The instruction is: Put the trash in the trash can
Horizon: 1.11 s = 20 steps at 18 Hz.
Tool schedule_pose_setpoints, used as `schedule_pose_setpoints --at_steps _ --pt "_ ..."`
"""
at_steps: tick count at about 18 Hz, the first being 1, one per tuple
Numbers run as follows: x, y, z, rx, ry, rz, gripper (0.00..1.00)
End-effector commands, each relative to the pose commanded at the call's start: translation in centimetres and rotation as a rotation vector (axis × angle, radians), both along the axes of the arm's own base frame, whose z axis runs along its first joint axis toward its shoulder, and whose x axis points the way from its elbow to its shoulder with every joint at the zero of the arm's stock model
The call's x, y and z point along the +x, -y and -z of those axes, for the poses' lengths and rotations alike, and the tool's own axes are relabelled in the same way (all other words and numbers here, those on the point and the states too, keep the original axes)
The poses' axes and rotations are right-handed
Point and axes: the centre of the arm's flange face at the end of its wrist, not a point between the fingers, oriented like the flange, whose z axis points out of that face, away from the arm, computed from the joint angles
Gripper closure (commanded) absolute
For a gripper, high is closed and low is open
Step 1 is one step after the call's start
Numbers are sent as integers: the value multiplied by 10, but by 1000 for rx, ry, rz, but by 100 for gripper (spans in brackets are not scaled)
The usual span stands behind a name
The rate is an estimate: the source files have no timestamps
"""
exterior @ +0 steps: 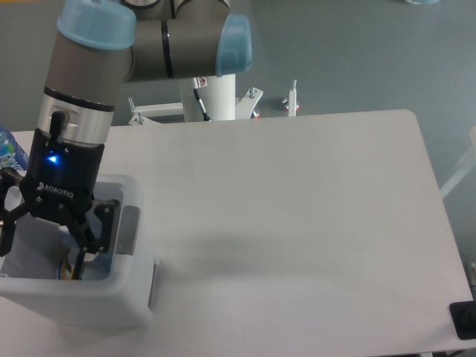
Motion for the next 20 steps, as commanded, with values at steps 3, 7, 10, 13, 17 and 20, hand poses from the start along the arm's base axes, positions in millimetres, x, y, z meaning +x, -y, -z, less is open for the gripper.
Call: schedule_pose_setpoints --at_steps 3,7,10,13,17,20 --pt "-47 30 -21 26 -18 -89 0" --pt "-120 66 -27 33 -2 -230 0" --pt "-168 107 -45 49 -29 -323 0" --pt "-203 141 -52 46 -55 -388 0" --pt "-230 192 -49 -40 -179 -363 0" --pt "-241 225 -49 -145 -263 -289 0"
